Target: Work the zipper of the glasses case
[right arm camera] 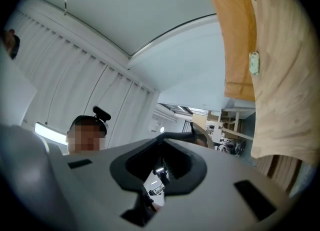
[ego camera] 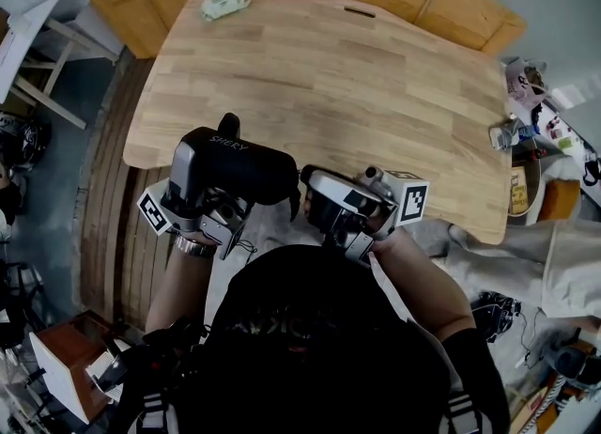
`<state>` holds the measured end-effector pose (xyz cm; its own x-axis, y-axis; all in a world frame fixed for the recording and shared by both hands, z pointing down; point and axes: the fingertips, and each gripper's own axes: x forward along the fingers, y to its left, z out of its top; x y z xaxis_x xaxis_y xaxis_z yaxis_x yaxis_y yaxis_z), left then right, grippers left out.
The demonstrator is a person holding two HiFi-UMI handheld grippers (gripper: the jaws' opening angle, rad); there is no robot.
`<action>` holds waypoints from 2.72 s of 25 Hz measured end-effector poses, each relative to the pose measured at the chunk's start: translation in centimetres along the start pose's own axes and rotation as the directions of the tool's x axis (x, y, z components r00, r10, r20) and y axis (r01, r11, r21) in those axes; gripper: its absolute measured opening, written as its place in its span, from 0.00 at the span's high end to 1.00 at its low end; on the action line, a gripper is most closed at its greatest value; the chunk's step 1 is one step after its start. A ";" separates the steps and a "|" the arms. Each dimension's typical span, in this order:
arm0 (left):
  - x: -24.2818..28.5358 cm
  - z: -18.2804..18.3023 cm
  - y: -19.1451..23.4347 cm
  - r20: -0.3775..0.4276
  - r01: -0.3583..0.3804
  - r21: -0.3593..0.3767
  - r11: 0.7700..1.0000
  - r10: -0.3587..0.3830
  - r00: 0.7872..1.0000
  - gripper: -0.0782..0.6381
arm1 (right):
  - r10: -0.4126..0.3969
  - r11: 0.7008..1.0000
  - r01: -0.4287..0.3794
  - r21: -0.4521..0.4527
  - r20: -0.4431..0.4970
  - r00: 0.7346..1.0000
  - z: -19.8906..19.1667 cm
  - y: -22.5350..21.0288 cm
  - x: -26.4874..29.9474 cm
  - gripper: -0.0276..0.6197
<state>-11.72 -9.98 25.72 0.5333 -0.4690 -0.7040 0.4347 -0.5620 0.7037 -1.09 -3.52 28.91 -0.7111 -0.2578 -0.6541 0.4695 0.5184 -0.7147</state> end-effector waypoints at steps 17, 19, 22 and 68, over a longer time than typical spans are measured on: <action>-0.3 0.4 2.0 -0.007 -0.061 0.047 0.997 0.062 0.998 0.39 | -0.140 0.987 0.140 -0.082 0.006 0.990 1.0 -2.4 -1.4 0.93; -0.3 0.4 2.0 -0.012 -0.068 0.064 0.996 0.069 0.998 0.39 | -0.158 0.983 0.157 -0.099 -0.004 0.987 0.9 -2.6 -1.7 0.93; -0.1 0.5 2.1 -0.021 -0.086 0.103 0.991 0.088 0.996 0.39 | -0.179 0.977 0.177 -0.114 -0.007 0.984 1.0 -2.9 -1.9 0.93; 2.1 -4.3 5.2 -0.149 -0.119 0.905 0.408 0.568 0.809 0.39 | -0.305 0.937 0.288 -0.197 -0.060 0.951 -0.3 -4.8 -1.5 0.93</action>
<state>-5.21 -11.02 28.30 0.7868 -0.5972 -0.1560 -0.5433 -0.7900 0.2840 -2.44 -5.40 33.41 -0.8502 -0.3544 -0.3892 0.1322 0.5719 -0.8096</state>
